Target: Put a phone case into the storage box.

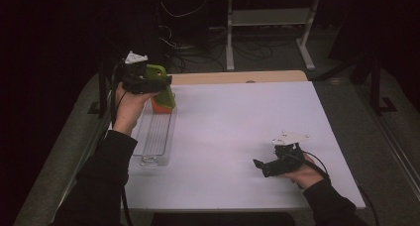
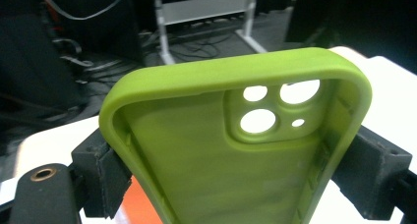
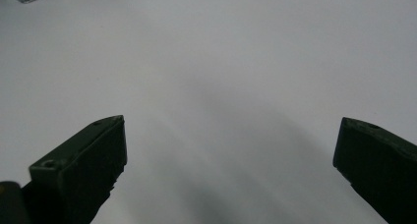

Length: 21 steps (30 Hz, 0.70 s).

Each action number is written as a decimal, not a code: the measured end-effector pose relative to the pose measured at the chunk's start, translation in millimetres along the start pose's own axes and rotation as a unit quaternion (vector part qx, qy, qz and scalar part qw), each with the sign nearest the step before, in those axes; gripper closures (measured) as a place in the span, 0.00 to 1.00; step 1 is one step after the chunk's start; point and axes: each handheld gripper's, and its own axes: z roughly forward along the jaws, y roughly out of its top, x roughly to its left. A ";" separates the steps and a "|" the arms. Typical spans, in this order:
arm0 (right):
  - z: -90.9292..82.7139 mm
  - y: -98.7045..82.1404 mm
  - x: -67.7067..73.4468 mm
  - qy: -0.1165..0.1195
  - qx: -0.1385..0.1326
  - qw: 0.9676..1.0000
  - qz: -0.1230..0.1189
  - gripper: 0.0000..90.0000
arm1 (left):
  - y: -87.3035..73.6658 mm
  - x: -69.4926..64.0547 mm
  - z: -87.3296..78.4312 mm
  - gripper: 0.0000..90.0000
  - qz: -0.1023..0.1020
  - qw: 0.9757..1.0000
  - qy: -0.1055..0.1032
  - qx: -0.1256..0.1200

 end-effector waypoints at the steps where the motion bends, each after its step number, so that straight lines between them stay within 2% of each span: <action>1: -0.9 -0.6 -1.4 -0.002 -0.002 1.000 -0.002 0.00 | -0.6 2.8 1.1 0.15 0.004 1.000 0.013 0.003; 7: -6.0 -5.8 -8.3 -0.016 -0.008 1.000 0.004 0.00 | -6.7 12.5 13.7 0.15 -0.002 0.998 0.063 0.024; 10: -7.8 -7.1 -10.1 -0.018 -0.006 1.000 0.002 0.00 | -11.2 15.6 23.1 0.15 -0.008 0.996 0.081 0.034; 11: -7.9 -7.1 -9.7 -0.018 -0.008 1.000 0.005 0.00 | -13.2 15.1 27.3 0.15 -0.017 0.996 0.087 0.031; 13: -8.2 -7.5 -9.7 -0.017 -0.009 1.000 0.004 0.00 | -17.1 15.1 34.0 0.15 -0.019 0.994 0.095 0.043; 14: -8.2 -7.6 -9.9 -0.018 -0.009 1.000 0.002 0.00 | -19.3 15.0 36.9 0.15 -0.010 0.993 0.105 0.050; 17: -8.9 -7.7 -9.7 -0.018 -0.010 1.000 0.003 0.00 | -27.6 15.4 47.3 0.15 -0.017 0.992 0.114 0.056; 18: -9.3 -7.9 -10.0 -0.018 -0.010 1.000 0.001 0.00 | -29.4 16.6 49.0 0.15 -0.011 0.991 0.115 0.062; 21: -9.4 -8.1 -9.3 -0.017 -0.010 1.000 0.003 0.00 | -38.4 16.5 59.3 0.15 -0.018 0.990 0.122 0.074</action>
